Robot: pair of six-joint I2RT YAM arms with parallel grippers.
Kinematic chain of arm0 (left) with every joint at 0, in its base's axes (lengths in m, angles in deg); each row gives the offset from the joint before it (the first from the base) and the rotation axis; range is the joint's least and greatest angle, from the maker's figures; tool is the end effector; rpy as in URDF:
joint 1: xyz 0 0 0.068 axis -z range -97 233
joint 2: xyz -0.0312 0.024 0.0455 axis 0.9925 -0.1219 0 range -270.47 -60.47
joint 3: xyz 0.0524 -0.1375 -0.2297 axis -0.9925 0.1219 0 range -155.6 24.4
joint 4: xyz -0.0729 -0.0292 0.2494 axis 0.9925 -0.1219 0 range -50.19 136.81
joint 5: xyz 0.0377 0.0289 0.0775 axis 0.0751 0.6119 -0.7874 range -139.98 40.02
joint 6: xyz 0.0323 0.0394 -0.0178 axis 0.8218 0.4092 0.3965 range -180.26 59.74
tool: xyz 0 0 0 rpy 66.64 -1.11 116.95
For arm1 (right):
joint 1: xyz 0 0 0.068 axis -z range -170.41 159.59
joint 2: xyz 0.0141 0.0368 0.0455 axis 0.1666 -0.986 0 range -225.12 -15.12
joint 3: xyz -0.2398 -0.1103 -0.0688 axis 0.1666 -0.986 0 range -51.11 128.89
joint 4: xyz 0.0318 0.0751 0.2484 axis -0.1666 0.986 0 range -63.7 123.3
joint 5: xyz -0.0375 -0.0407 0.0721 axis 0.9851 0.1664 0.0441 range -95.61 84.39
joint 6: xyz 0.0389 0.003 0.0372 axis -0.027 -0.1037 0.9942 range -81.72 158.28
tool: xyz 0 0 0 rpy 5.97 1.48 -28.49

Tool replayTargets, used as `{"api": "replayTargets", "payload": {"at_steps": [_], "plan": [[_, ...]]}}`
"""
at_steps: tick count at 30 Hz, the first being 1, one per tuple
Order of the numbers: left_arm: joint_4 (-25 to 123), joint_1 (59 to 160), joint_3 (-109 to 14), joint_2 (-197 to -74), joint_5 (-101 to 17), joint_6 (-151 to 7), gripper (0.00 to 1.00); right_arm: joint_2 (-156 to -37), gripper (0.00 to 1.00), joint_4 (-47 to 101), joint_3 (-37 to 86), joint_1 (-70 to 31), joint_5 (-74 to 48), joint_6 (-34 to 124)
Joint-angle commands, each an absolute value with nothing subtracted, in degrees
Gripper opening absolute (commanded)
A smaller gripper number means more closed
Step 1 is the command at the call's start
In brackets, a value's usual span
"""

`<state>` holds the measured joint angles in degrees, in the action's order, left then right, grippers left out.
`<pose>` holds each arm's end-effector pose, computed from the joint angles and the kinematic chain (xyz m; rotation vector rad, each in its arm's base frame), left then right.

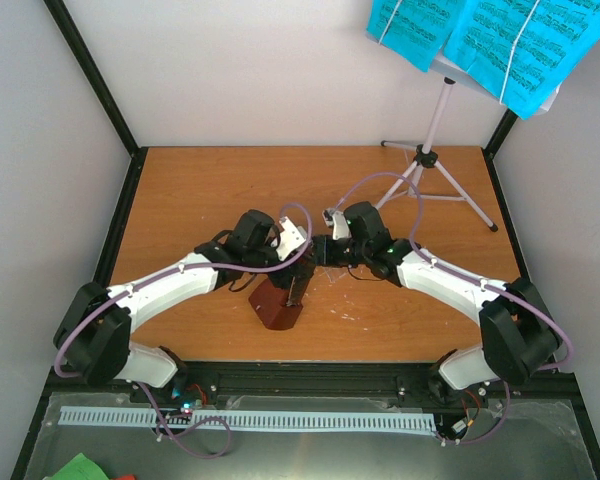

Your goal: Pack up the instrument practice props

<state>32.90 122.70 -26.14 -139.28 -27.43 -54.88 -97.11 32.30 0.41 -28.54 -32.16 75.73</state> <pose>0.2161 -0.1971 0.2375 1.0919 2.0892 -0.7545 0.2341 0.2039 0.2395 -0.3001 2.4007 1.1904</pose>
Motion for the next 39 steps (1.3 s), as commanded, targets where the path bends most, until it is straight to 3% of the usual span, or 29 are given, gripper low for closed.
{"api": "replayTargets", "payload": {"at_steps": [1, 4, 12, 19, 24, 28, 31, 34, 39], "plan": [[39.2, 123.5, -26.1, -133.4, -30.2, -56.3, 0.93, -93.9, 0.29, 37.6, 3.2, -30.8, -23.7, 71.0], [42.1, 123.5, -25.5, -129.7, -33.1, -58.7, 1.00, -92.4, 0.29, 41.6, 4.7, -33.1, -16.2, 68.0], [42.6, 121.1, -23.0, -120.2, -51.6, -63.8, 0.99, -89.9, 0.29, 45.7, 6.8, -41.1, 0.7, 63.3], [35.4, 112.0, -22.7, -116.4, -46.6, -79.4, 1.00, -92.7, 0.28, 46.6, 10.3, -50.1, 16.4, 61.8], [35.5, 106.9, -17.6, -114.0, -36.6, -91.8, 1.00, -95.9, 0.28, 47.6, 13.2, -55.4, 26.5, 62.4], [37.0, 105.9, -12.5, -111.4, -32.4, -97.2, 0.99, -97.8, 0.28, 46.5, 13.6, -57.1, 26.9, 63.3], [37.1, 105.8, -9.0, -109.9, -29.6, -100.3, 1.00, -98.5, 0.37, 45.8, 13.8, -57.1, 25.0, 64.0], [36.8, 105.7, -5.9, -108.2, -29.4, -101.9, 1.00, -98.1, 0.59, 45.4, 14.3, -57.2, 23.4, 63.7], [35.0, 105.7, -3.4, -103.8, -32.2, -101.9, 0.99, -95.4, 0.81, 48.9, 17.6, -57.3, 24.8, 59.9]]}}
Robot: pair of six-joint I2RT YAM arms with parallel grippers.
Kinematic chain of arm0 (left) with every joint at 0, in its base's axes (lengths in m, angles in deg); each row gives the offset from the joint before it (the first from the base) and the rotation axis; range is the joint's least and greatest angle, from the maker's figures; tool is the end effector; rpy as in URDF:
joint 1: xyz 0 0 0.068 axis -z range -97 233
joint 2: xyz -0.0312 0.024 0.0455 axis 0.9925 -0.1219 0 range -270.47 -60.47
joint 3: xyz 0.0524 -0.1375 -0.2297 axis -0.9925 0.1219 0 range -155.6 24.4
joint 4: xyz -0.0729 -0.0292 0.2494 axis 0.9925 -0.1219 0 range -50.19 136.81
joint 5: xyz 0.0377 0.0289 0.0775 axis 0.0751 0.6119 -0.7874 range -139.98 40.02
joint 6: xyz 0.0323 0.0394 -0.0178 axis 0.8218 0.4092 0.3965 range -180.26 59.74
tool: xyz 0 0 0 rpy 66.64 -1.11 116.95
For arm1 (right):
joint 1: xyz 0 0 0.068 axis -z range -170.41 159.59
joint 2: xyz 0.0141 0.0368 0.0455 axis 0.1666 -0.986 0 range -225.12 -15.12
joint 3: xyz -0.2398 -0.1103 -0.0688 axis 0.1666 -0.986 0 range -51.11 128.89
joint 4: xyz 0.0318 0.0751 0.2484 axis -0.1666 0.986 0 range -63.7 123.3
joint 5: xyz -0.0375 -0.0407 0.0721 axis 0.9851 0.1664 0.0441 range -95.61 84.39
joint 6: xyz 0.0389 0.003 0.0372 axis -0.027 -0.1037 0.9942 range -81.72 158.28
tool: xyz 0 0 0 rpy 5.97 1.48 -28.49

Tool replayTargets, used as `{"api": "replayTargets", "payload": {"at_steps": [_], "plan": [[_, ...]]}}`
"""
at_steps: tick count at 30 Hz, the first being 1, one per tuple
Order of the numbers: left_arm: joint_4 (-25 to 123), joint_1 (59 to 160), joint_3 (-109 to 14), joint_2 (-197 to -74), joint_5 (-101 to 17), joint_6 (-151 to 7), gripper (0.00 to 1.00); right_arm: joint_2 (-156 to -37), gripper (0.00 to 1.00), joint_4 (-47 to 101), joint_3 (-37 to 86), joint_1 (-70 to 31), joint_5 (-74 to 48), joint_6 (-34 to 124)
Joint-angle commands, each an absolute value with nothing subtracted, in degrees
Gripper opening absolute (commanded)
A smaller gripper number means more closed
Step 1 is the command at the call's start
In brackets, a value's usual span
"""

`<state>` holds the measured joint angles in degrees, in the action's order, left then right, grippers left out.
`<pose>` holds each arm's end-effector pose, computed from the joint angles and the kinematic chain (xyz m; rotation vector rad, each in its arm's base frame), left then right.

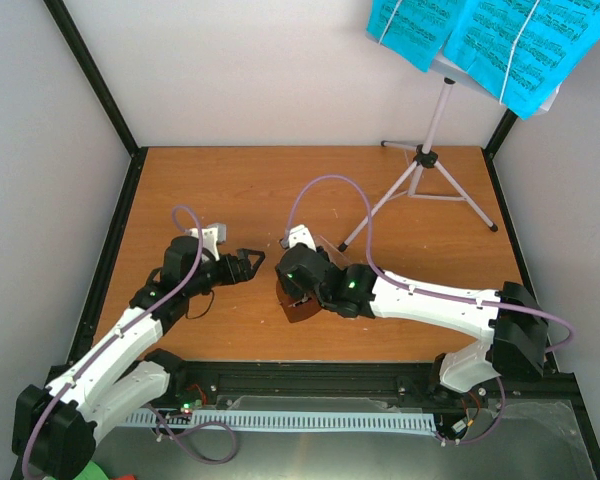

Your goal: Pack up the instrument practice props

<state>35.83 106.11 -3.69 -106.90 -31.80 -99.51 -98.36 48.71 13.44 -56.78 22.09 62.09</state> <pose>0.1644 -0.0822 0.2318 -0.1048 2.2080 -0.9682 0.1434 0.2864 0.2846 -0.5680 2.1367 0.3251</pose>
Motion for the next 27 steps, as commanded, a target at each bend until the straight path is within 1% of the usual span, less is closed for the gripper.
{"api": "replayTargets", "payload": {"at_steps": [1, 4, 6, 7, 11, 13, 15, 17, 20, 23, 27], "plan": [[34.6, 105.8, -3.4, -103.6, -32.2, -101.9, 0.99, -94.2, 0.84, 49.8, 18.2, -57.3, 25.4, 59.1], [34.4, 105.8, -2.6, -104.5, -29.8, -102.2, 0.99, -89.6, 0.94, 50.7, 18.5, -57.1, 27.2, 57.7], [35.5, 105.8, -1.7, -106.7, -27.0, -102.8, 0.99, -86.3, 0.96, 50.9, 17.1, -54.9, 26.2, 58.6], [35.6, 105.8, -1.4, -108.1, -25.6, -103.2, 0.99, -84.7, 0.95, 50.9, 15.8, -52.7, 23.6, 59.8], [36.7, 105.8, 0.9, -111.2, -23.7, -106.3, 0.89, -80.0, 0.89, 49.4, 6.3, -37.5, 4.6, 66.8], [38.2, 105.8, 2.3, -111.9, -22.4, -107.4, 0.84, -78.7, 0.89, 46.7, 0.6, -32.1, -4.1, 70.1], [40.3, 105.8, 3.2, -113.4, -20.8, -108.1, 0.80, -78.4, 0.89, 42.7, -4.7, -29.1, -11.6, 72.2], [41.7, 105.8, 3.7, -115.5, -19.4, -108.3, 0.76, -79.8, 0.87, 38.7, -9.0, -28.3, -15.6, 74.5], [43.9, 105.8, 3.5, -118.9, -18.7, -107.5, 0.70, -84.0, 0.81, 34.0, -13.4, -28.2, -19.5, 76.9], [45.0, 105.8, 3.3, -121.7, -19.3, -106.8, 0.65, -88.1, 0.74, 30.1, -15.4, -28.3, -22.0, 78.1], [49.3, 105.8, 3.5, -126.3, -17.5, -106.9, 0.58, -91.4, 0.68, 28.0, -15.9, -28.3, -22.4, 77.3]]}}
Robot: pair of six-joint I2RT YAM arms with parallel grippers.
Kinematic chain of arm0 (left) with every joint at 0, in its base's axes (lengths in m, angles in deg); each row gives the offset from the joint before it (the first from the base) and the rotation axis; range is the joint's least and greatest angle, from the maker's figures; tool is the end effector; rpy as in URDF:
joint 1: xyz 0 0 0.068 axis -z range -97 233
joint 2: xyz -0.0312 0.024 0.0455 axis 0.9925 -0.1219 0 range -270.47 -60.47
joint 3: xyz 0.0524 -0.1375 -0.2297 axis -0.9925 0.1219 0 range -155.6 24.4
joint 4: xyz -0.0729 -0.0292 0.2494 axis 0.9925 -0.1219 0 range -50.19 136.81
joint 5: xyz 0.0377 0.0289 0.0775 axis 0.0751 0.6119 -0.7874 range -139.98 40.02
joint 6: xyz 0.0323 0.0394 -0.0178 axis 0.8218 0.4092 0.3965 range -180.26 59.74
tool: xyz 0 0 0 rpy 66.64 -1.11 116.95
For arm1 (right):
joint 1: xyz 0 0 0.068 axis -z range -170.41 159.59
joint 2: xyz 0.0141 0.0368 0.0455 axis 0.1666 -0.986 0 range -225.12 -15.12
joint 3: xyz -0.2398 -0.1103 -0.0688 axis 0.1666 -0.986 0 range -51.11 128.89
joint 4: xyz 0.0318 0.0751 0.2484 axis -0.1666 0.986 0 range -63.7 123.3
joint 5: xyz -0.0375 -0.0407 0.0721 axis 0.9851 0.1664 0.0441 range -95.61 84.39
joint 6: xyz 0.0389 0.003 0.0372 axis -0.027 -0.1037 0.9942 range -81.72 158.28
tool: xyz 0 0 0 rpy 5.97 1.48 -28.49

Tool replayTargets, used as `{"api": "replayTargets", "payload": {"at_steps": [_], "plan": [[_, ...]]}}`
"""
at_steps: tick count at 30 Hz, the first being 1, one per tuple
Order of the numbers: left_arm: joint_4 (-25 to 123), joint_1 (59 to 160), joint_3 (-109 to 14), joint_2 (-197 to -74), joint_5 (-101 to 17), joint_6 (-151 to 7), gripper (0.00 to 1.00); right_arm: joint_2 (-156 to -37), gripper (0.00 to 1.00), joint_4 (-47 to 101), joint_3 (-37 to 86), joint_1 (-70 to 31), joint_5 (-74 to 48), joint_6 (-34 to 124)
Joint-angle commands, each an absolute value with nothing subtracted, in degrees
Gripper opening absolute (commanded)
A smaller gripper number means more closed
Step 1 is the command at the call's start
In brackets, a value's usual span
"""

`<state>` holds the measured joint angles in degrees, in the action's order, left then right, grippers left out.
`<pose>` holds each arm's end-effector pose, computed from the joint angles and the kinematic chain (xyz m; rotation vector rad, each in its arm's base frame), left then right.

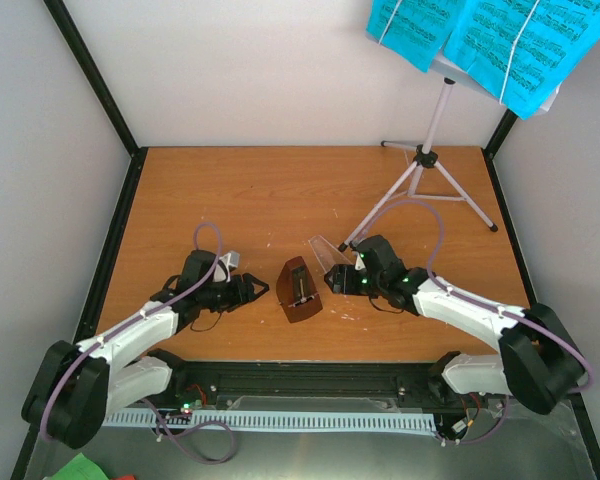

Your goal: Pack up the instrument practice props

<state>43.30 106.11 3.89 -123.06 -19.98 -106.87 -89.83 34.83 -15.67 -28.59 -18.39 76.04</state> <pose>0.1713 -0.0924 0.1533 -0.2463 2.5546 -1.1563 0.1926 0.1614 0.1790 -0.1203 2.5663 0.8360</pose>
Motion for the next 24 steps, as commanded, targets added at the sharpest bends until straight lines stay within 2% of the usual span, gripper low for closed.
{"api": "replayTargets", "payload": {"at_steps": [1, 4, 19, 24], "plan": [[50.6, 105.9, 3.4, -127.6, -16.7, -106.9, 0.57, -91.8, 0.66, 27.7, -16.0, -28.3, -22.4, 76.8], [53.2, 105.9, 2.6, -131.2, -14.9, -106.6, 0.53, -93.0, 0.62, 27.5, -16.1, -28.4, -22.2, 75.5], [56.4, 105.9, -4.8, -143.2, -12.4, -100.8, 0.51, -94.8, 0.46, 24.8, -18.2, -32.1, -23.0, 73.3], [57.8, 105.9, -7.7, -146.6, -10.3, -99.1, 0.50, -94.4, 0.44, 24.0, -18.7, -34.9, -22.0, 73.1]]}}
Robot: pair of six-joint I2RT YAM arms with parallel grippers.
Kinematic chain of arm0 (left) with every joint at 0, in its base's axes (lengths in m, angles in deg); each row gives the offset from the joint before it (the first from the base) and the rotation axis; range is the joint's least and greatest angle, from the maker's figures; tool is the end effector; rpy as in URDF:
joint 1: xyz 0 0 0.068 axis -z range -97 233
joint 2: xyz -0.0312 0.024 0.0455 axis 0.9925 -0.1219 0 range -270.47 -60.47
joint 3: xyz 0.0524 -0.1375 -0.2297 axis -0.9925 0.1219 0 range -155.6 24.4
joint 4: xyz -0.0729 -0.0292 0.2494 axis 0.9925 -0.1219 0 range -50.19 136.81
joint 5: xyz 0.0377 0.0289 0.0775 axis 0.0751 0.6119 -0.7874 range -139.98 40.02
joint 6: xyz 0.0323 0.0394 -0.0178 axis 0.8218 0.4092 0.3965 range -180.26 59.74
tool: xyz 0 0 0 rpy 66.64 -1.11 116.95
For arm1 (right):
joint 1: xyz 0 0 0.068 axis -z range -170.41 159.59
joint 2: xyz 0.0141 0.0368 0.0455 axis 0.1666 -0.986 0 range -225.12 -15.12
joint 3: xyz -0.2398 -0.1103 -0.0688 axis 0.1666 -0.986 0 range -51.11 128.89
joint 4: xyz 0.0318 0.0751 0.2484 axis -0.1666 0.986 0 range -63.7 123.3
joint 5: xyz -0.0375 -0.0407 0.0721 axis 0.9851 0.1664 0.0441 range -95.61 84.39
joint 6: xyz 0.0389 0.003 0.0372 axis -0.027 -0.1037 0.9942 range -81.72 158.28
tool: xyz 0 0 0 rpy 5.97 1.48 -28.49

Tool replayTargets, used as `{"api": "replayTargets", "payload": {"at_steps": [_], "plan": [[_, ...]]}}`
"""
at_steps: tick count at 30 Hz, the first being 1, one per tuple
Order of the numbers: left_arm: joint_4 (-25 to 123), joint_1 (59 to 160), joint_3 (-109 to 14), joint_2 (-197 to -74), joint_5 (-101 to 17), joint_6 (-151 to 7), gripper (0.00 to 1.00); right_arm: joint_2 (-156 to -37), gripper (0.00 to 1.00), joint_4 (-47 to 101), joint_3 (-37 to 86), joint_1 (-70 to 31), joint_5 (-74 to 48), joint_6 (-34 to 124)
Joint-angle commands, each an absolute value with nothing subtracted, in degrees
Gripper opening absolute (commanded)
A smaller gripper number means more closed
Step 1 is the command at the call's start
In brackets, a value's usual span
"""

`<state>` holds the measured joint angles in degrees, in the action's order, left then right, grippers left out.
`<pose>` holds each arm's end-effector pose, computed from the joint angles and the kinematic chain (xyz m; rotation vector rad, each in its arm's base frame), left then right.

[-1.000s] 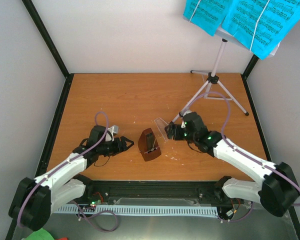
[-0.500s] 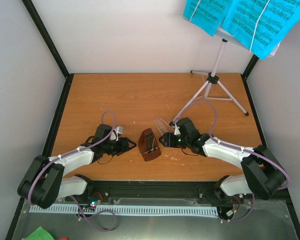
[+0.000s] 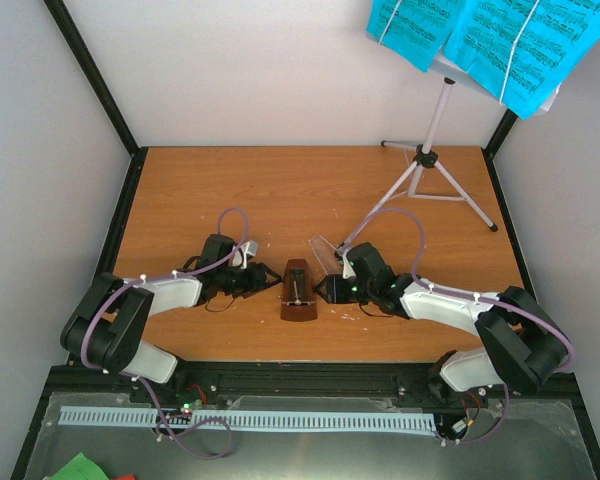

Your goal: Pack up the instrument practice props

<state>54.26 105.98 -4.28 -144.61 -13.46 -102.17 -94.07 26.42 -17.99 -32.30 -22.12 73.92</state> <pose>0.2219 -0.1171 0.1320 -0.1018 2.5942 -1.2475 0.1857 0.1801 0.1610 -0.2892 2.5442 0.9366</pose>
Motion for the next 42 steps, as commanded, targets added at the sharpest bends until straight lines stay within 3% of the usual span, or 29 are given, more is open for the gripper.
{"api": "replayTargets", "payload": {"at_steps": [1, 7, 10, 15, 20, 29, 34, 42], "plan": [[58.3, 106.0, -8.1, -147.3, -9.9, -98.9, 0.50, -94.2, 0.44, 23.9, -19.0, -35.3, -21.8, 73.0], [60.5, 106.2, -10.0, -150.5, -6.6, -98.5, 0.52, -90.0, 0.44, 24.1, -21.3, -36.8, -18.2, 73.7], [58.0, 106.1, -10.9, -148.9, -10.4, -97.8, 0.54, -85.7, 0.46, 25.7, -22.2, -36.8, -15.4, 73.5], [50.6, 104.4, -13.0, -141.4, -20.3, -95.1, 0.72, -77.4, 0.55, 29.5, -22.4, -36.8, -10.6, 71.8], [41.8, 99.6, -19.5, -134.1, -24.6, -91.1, 0.98, -69.8, 0.69, 33.4, -19.3, -36.6, -7.6, 66.1], [29.0, 87.2, -40.6, -132.7, -19.1, -81.5, 0.99, -67.4, 1.00, 33.4, -10.2, -36.4, -12.5, 53.3], [33.1, 81.8, -42.0, -132.5, -11.5, -79.9, 1.00, -69.0, 1.00, 34.4, -5.3, -36.4, -15.9, 49.0], [36.7, 81.6, -38.3, -130.0, -7.4, -71.5, 1.00, -66.7, 1.00, 17.6, -15.1, -36.5, -24.6, 37.8]]}}
